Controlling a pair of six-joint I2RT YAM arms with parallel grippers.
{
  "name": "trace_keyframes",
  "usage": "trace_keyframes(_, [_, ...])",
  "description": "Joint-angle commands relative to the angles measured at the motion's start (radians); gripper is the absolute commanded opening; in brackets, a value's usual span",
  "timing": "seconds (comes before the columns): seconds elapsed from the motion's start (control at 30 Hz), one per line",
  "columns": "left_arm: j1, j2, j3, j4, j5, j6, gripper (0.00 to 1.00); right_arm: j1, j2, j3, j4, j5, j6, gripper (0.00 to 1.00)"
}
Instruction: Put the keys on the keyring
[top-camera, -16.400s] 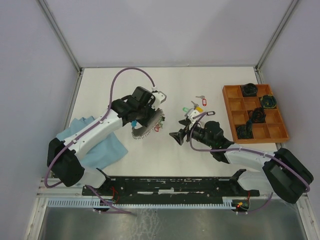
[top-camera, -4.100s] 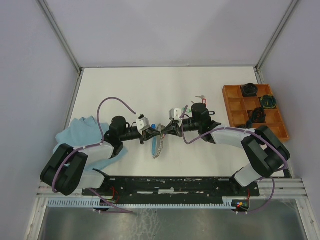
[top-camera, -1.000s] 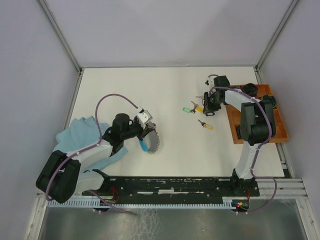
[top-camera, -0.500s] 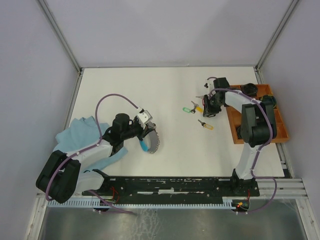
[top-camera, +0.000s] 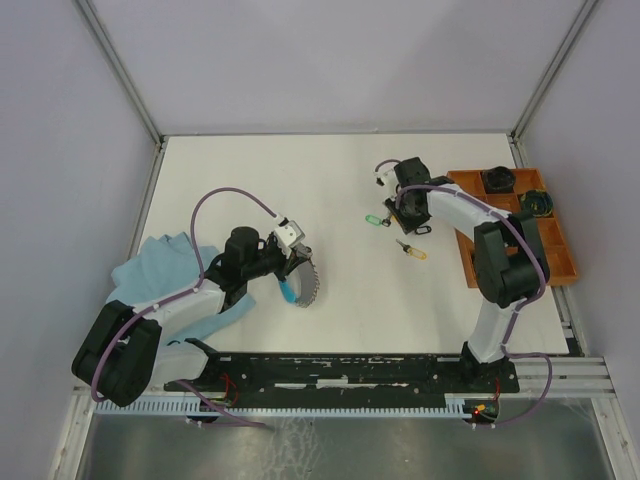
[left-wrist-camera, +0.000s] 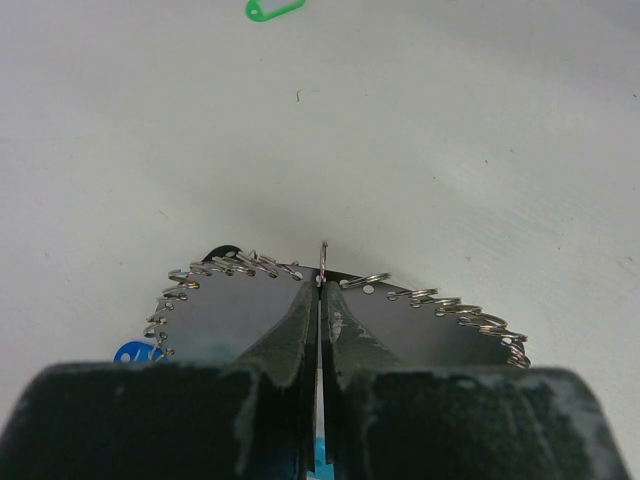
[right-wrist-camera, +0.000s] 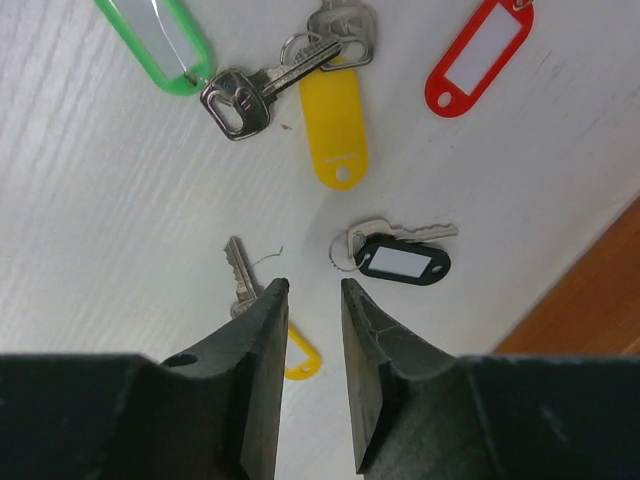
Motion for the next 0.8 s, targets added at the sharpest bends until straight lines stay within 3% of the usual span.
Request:
trace_keyframes(0.0, [-0.002, -0.004, 0.015, 0.075, 0.024, -0.001, 0.03, 0.034, -0.02, 0.003, -0.025, 0.124, -0.19, 0.37])
trace_keyframes(0.3, [-0.007, -0.001, 0.016, 0.071, 0.023, 0.002, 0.03, 0.071, -0.017, -0.025, -0.006, 0.138, -0.374, 0.37])
trace_keyframes(0.77, [-0.008, -0.002, 0.017, 0.068, 0.03, 0.006, 0.03, 0.083, 0.052, 0.016, -0.025, 0.138, -0.445, 0.36])
